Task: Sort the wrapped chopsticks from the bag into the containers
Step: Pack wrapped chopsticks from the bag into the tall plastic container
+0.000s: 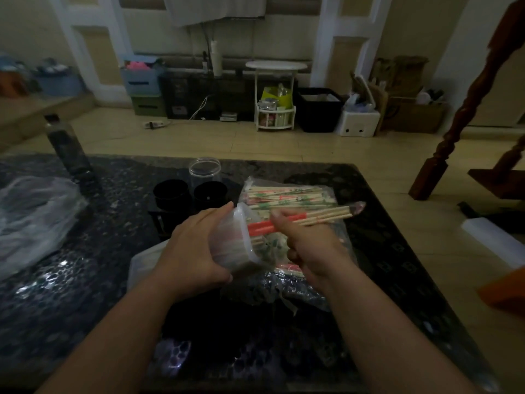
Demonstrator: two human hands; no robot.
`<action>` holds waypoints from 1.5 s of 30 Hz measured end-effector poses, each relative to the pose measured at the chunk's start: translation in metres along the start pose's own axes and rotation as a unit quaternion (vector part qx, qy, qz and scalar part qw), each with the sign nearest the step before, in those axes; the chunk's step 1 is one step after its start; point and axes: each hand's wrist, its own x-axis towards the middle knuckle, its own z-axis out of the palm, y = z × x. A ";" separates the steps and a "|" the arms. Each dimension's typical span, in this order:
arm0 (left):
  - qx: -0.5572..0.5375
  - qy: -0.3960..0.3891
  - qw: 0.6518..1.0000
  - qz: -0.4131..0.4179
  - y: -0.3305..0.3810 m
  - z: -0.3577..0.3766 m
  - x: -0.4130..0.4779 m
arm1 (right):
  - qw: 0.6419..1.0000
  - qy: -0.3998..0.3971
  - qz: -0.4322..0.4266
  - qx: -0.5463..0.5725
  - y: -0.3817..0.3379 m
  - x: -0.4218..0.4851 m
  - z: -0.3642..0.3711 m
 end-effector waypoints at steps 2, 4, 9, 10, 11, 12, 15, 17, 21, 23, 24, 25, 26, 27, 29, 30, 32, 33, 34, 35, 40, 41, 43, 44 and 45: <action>-0.002 0.004 1.000 -0.003 0.000 0.000 0.000 | 0.992 0.032 0.023 0.117 -0.003 0.004 -0.001; -0.002 0.006 1.000 -0.002 0.000 0.000 0.000 | 0.977 0.085 0.004 0.194 -0.006 0.011 -0.007; 0.001 0.004 1.000 0.003 0.002 -0.001 -0.001 | 0.997 -0.017 0.064 0.033 0.005 0.006 0.002; 0.003 0.004 1.000 0.005 0.003 -0.001 0.000 | 0.997 -0.025 0.070 0.031 0.006 0.005 0.002; 0.005 0.002 1.000 0.005 0.003 0.000 0.000 | 0.997 -0.001 0.062 0.051 0.006 0.007 0.001; 0.007 0.001 1.000 0.005 0.003 0.000 0.000 | 0.996 0.036 0.038 0.069 0.003 0.008 -0.001; 0.008 0.003 1.000 0.006 0.001 0.000 0.000 | 0.991 0.127 -0.044 -0.011 0.006 0.017 -0.007; 0.003 0.006 1.000 0.004 0.001 0.001 0.000 | 0.983 0.101 -0.085 -0.126 0.015 0.017 -0.002; 0.008 0.013 1.000 0.012 0.003 0.002 0.001 | 0.977 -0.030 -0.058 -0.202 0.022 0.011 0.009; 0.007 0.014 1.000 0.013 0.003 0.001 0.000 | 0.971 0.039 -0.122 -0.203 0.020 0.012 0.006; 0.004 0.013 1.000 0.012 0.003 0.001 0.000 | 0.958 0.081 -0.161 -0.224 0.020 0.012 0.004; -0.001 0.013 1.000 0.010 0.003 0.001 0.000 | 0.948 0.105 -0.184 -0.235 0.020 0.011 0.003; -0.006 0.013 1.000 0.009 0.002 0.001 0.000 | 0.945 0.099 -0.193 -0.246 0.021 0.011 0.003; -0.006 0.013 1.000 0.011 0.000 0.002 0.000 | 0.944 0.067 -0.187 -0.264 0.023 0.011 0.005; 0.004 0.015 1.000 0.018 -0.001 0.004 0.001 | 0.946 -0.015 -0.146 -0.290 0.026 0.009 0.010; 0.008 0.016 1.000 0.019 -0.002 0.004 0.002 | 0.951 -0.035 -0.128 -0.279 0.025 0.009 0.010; 0.005 0.011 1.000 0.011 -0.001 0.004 0.002 | 0.967 -0.016 -0.109 -0.228 0.019 0.012 0.004; 0.003 0.010 1.000 0.005 -0.001 0.003 0.001 | 0.972 0.006 -0.107 -0.211 0.016 0.014 0.000; 0.000 0.012 1.000 0.003 -0.001 0.002 0.001 | 0.971 0.028 -0.108 -0.210 0.013 0.016 -0.006; -0.003 0.020 1.000 0.004 -0.001 0.001 0.000 | 0.968 0.047 -0.110 -0.222 0.011 0.018 -0.012; -0.023 0.071 0.997 0.001 -0.003 -0.003 0.001 | 0.923 0.010 -0.068 -0.379 0.003 0.020 -0.033; -0.024 0.074 0.997 -0.001 -0.003 -0.004 0.001 | 0.908 -0.012 -0.047 -0.416 0.003 0.019 -0.035; -0.023 0.078 0.997 -0.005 -0.004 -0.005 0.003 | 0.869 -0.064 0.004 -0.490 0.006 0.020 -0.036; -0.022 0.079 0.997 -0.006 -0.003 -0.005 0.003 | 0.848 -0.092 0.030 -0.521 0.009 0.020 -0.036; -0.021 0.079 0.997 -0.008 -0.003 -0.005 0.003 | 0.830 -0.115 0.053 -0.543 0.013 0.020 -0.036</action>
